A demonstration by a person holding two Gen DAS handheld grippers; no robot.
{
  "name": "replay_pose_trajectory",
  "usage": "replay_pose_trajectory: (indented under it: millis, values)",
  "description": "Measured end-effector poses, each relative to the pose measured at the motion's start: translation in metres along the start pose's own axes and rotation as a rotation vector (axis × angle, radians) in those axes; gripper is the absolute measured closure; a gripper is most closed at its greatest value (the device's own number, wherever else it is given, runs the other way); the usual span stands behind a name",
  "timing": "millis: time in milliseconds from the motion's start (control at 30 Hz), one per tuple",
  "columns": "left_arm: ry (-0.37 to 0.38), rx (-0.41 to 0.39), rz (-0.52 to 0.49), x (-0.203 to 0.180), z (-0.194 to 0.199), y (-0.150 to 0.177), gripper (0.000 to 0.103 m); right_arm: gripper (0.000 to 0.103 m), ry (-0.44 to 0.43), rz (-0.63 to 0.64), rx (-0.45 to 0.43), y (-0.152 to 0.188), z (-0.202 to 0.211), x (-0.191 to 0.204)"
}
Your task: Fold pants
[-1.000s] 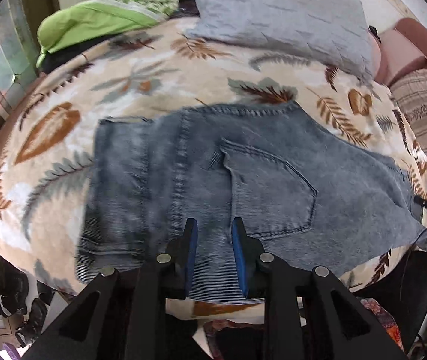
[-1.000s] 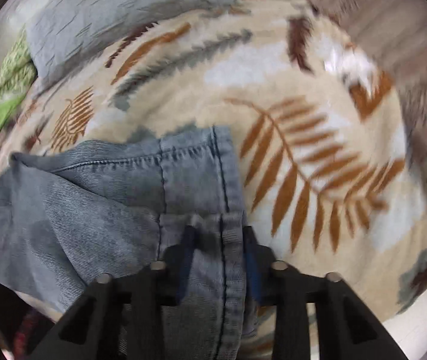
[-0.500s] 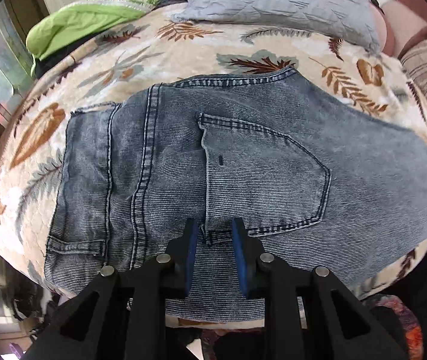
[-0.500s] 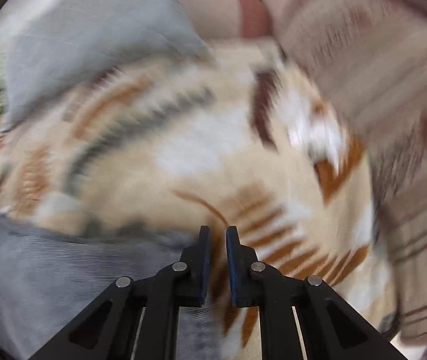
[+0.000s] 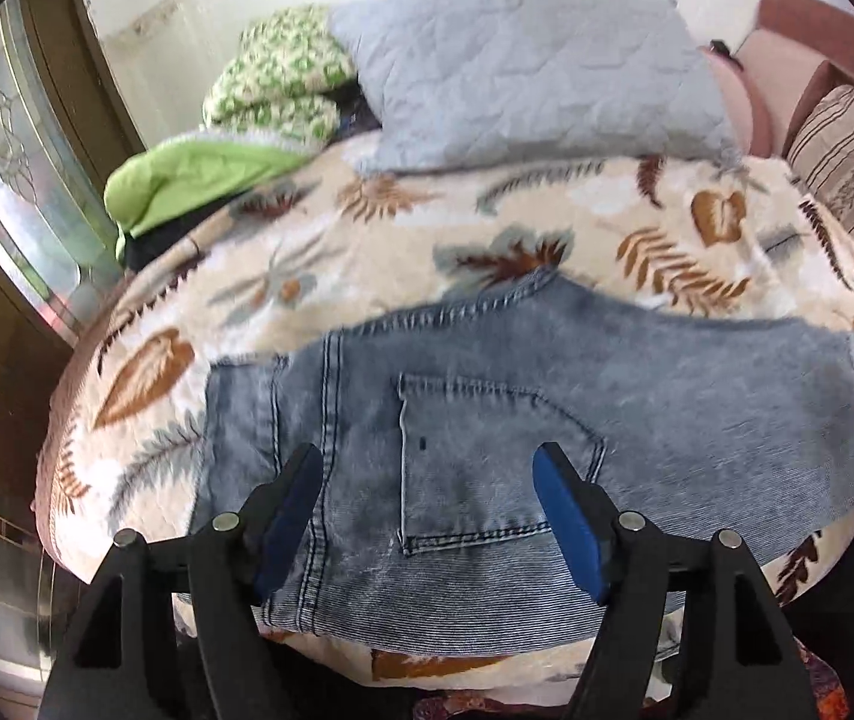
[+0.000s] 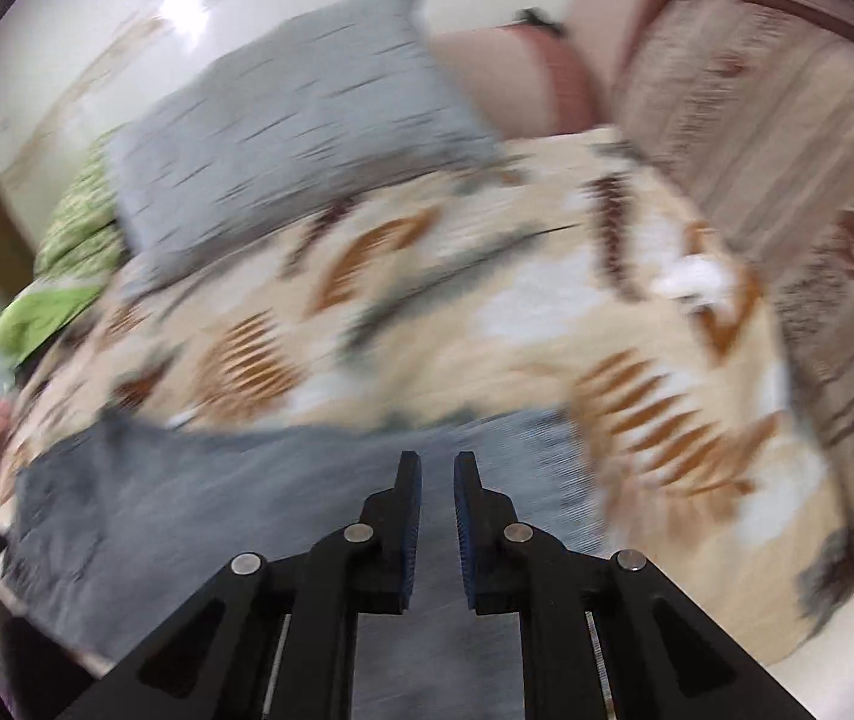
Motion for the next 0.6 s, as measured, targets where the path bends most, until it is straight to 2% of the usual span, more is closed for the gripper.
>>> replay_pose_trajectory:
  millis: [133, 300, 400, 600]
  values:
    - [-0.007, -0.043, 0.008, 0.007, 0.012, -0.003, 0.029, 0.09, -0.083, 0.049, 0.095, 0.03, -0.03, 0.055]
    - [-0.015, -0.078, 0.041, 0.023, 0.019, -0.004, 0.029, 0.09, -0.155, 0.083, 0.191, 0.061, -0.07, 0.105]
    - [-0.028, -0.086, 0.066, 0.034, 0.015, -0.002, 0.029, 0.09, -0.172, 0.137, 0.234, 0.072, -0.082, 0.135]
    - [-0.045, -0.066, 0.132, 0.067, -0.003, 0.005, 0.029, 0.09, -0.185, 0.241, 0.266, 0.076, -0.095, 0.182]
Point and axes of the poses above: each gripper's, at about its wrist camera, not at the fingertips, and z roughly against the way its jaws point, x to its left, y to its underside, the point moved 4 cm from there along -z, roughly the way its jaws point, and after that the axes turned 13 degrees about -y, right-handed, at the moved point
